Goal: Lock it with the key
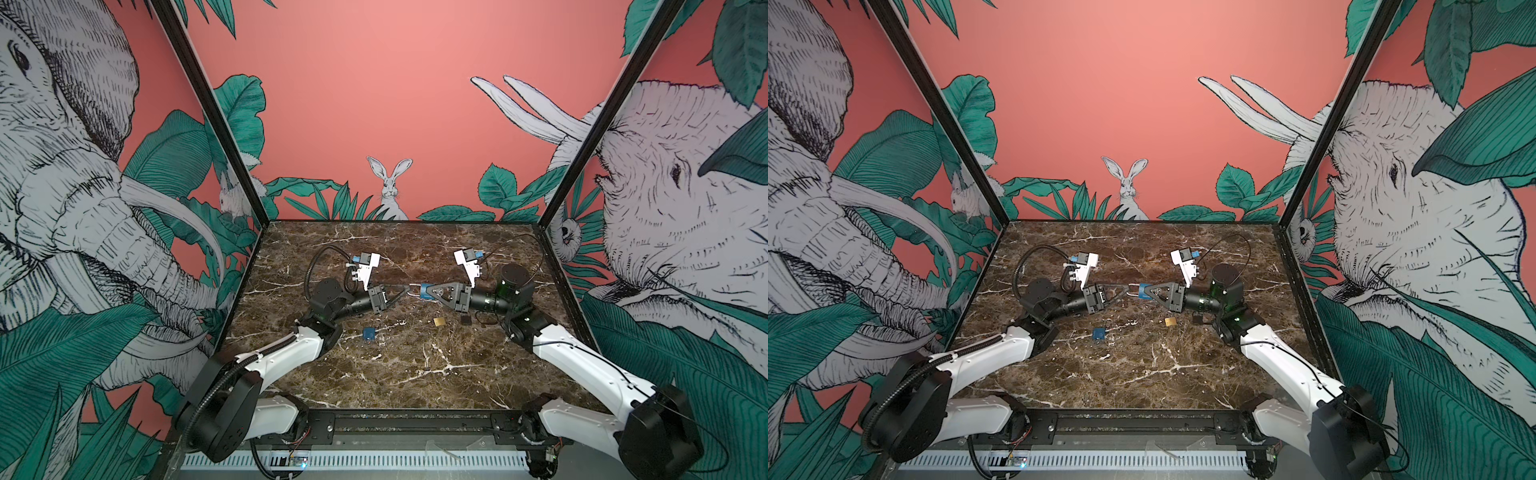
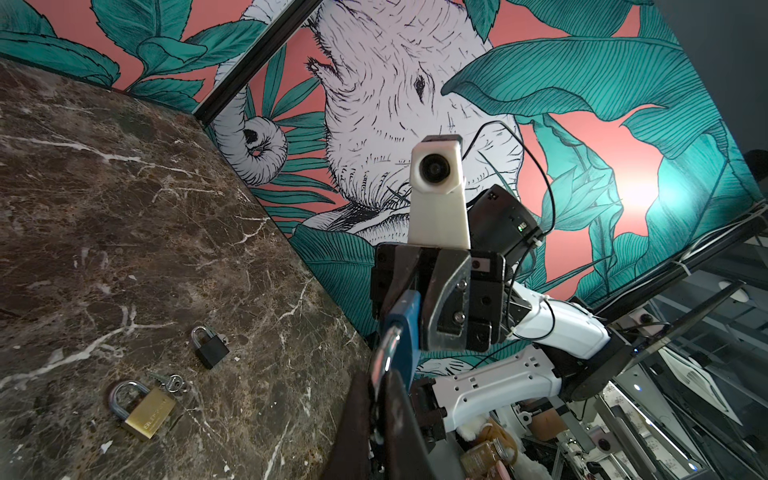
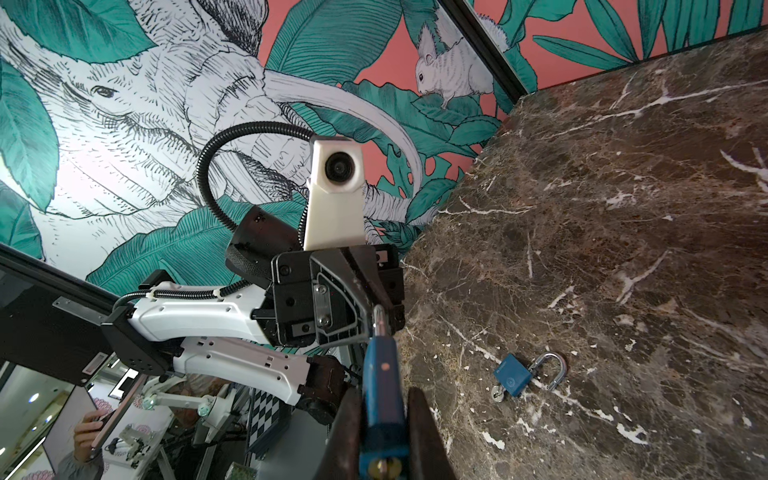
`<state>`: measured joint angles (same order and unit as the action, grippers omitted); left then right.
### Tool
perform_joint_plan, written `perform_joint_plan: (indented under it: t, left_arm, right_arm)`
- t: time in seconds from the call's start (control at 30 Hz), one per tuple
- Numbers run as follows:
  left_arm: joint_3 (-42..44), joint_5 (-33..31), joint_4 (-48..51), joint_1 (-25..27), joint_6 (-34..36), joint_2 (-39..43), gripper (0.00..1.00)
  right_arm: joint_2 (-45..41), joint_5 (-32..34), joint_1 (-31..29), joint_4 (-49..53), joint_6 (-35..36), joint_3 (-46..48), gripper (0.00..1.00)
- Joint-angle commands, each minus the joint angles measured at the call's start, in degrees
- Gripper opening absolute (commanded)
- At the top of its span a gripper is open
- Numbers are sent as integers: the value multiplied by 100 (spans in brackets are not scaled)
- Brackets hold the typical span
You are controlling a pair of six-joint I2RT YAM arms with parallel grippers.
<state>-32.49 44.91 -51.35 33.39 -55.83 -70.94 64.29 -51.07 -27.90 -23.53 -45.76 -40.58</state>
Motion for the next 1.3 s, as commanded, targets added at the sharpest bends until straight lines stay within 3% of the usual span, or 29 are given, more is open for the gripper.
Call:
perform_joint_plan:
  t: [0.0,0.37,1.27]
  left_arm:
    - [-345,169,321,307,480,453,0]
    - [-372,131,618,449,782,494,0]
    - [-434,237,429,641,745,482,0]
  right_arm:
    - [-5,87,-22,-323,19,74,0]
    - [285,-8,-44,-1043,-500,111,0]
    - [887,97,-559,-1019,-320,-270,0]
